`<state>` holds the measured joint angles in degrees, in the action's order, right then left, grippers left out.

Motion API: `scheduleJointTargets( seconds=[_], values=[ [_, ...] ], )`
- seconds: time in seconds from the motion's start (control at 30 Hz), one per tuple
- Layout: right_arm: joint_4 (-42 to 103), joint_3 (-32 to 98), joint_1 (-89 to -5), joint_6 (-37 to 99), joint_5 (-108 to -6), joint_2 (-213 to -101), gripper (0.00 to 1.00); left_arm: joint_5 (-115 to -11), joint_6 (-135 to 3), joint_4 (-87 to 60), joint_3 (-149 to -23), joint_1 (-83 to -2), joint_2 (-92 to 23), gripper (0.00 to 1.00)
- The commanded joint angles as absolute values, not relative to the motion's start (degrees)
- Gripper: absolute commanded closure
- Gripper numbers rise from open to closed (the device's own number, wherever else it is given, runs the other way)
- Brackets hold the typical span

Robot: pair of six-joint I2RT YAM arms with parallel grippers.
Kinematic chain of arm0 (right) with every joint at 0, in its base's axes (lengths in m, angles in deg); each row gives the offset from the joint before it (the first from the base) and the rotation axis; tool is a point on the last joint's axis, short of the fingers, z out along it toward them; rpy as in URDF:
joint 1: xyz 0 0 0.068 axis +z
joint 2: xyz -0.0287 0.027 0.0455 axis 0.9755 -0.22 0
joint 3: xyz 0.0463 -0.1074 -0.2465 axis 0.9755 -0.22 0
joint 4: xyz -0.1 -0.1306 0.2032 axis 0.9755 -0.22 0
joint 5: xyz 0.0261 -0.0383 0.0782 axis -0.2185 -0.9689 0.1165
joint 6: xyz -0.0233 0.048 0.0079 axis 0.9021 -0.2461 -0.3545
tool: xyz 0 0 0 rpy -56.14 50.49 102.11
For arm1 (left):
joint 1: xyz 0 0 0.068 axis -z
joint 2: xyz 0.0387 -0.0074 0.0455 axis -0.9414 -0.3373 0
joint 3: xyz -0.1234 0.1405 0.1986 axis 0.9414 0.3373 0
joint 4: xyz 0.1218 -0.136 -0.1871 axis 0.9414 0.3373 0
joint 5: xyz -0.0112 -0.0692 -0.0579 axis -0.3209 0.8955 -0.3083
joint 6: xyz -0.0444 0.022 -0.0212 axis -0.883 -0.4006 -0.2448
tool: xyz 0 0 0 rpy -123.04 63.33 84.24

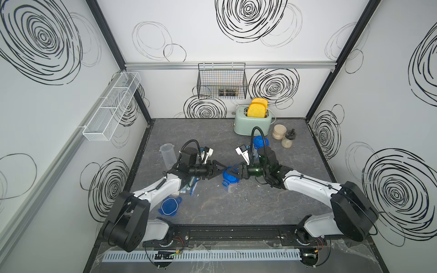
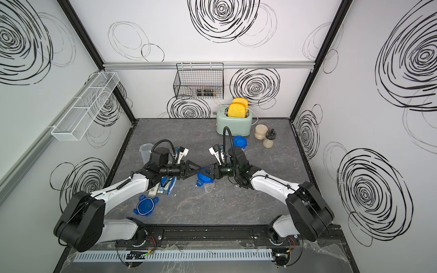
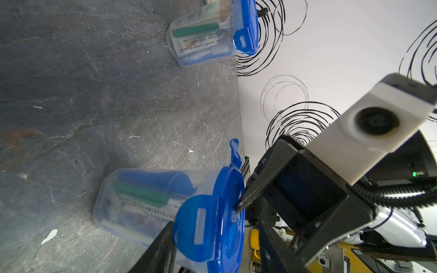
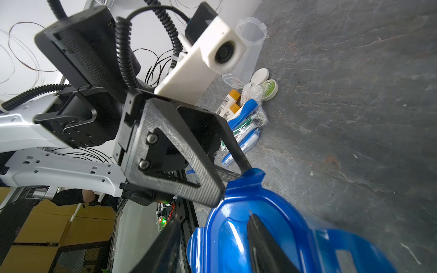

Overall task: Take out toiletry kits
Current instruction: Open the lid of the container.

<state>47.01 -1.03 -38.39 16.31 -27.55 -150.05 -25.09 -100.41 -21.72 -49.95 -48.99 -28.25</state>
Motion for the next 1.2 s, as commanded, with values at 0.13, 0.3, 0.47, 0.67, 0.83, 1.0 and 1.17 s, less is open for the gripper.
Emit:
scheduleJointTargets(
  seconds=[0.13, 0.3, 0.47, 0.67, 0.83, 1.0, 1.17],
  values=[
    [41.53, -1.89, -38.18, 16.27, -28.79, -151.81, 0.52, -24.64, -103.81, -29.8, -49.47, -48.06, -29.32, 0.52],
    [40.68, -1.96, -38.17, 16.89, -29.03, -151.63, 0.52, -25.41, -104.78, -31.04, -48.97, -48.84, -27.95, 0.58],
    [40.97, -2.42, -38.18, 16.81, -29.22, -151.46, 0.52, -25.39, -105.13, -31.88, -48.8, -49.43, -27.49, 0.63],
    [41.03, -2.59, -38.11, 16.81, -29.35, -151.55, 0.52, -25.17, -105.77, -33.51, -48.46, -48.93, -27.79, 0.74],
    [40.8, -2.51, -38.16, 16.96, -29.33, -151.3, 0.52, -25.39, -104.88, -32.25, -48.1, -48.67, -27.84, 0.86],
    [40.35, -2.26, -38.39, 17.37, -29.42, -150.47, 0.52, -25.7, -103.49, -30.23, -48.28, -48.76, -27.49, 0.95],
    [39.88, -2.24, -40.34, 17.95, -28.28, -147.55, 0.52, -25.6, -102.98, -28.73, -49.12, -48.75, -26.19, 1.0]
  ],
)
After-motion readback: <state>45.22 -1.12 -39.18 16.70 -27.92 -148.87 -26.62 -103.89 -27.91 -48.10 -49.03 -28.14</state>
